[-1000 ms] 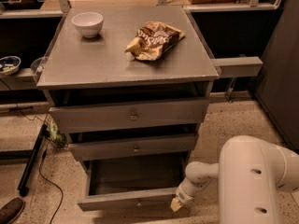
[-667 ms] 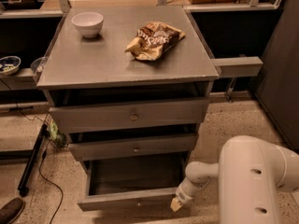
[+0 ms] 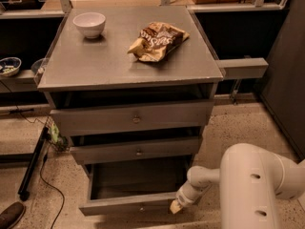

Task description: Close bottom drawer

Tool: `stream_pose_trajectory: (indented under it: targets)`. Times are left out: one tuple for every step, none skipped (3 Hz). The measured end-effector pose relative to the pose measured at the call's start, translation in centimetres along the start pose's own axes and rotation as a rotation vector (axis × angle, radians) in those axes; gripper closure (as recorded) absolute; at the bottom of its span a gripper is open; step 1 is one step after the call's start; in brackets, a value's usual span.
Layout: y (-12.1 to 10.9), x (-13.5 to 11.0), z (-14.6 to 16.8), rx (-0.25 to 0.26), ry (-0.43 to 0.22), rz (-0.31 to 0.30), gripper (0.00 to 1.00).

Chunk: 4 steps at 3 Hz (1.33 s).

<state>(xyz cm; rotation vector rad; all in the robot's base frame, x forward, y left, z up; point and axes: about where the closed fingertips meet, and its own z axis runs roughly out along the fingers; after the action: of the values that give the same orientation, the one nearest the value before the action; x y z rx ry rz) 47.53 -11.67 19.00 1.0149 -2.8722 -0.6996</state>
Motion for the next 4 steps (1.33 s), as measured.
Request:
stream_pose_trajectory:
  targets:
    - [-0.57, -1.42, 0.61, 0.001, -0.026, 0.012, 1.0]
    - [-0.9, -2.24, 0.68, 0.007, -0.047, 0.02, 1.0]
    - [-0.88, -2.18, 0.62, 0.008, -0.05, 0.021, 1.0]
    - [-0.94, -2.37, 0.53, 0.006, -0.065, 0.022, 1.0]
